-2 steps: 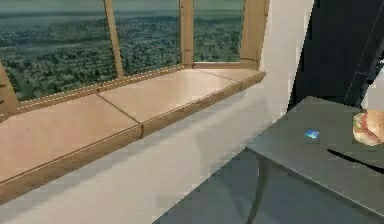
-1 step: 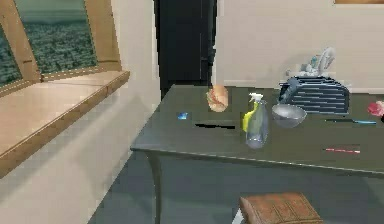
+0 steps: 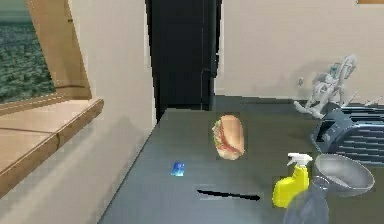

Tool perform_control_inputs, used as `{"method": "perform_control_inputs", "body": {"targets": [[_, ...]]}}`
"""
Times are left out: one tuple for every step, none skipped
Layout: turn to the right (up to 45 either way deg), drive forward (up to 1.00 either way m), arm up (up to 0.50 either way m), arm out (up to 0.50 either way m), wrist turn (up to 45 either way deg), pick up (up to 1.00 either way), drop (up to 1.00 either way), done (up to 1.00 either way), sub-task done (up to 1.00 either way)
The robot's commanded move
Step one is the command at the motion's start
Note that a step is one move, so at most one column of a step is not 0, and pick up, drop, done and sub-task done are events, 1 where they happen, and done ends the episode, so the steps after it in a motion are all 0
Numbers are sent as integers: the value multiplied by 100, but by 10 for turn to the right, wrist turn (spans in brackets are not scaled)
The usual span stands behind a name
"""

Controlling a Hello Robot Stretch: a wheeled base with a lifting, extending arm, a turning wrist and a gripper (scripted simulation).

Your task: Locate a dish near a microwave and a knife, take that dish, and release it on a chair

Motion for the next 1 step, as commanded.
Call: {"method": "perform_control_inputs", "body": {"targets": [[-450, 0, 0, 0, 0, 0, 0, 0, 0]]}}
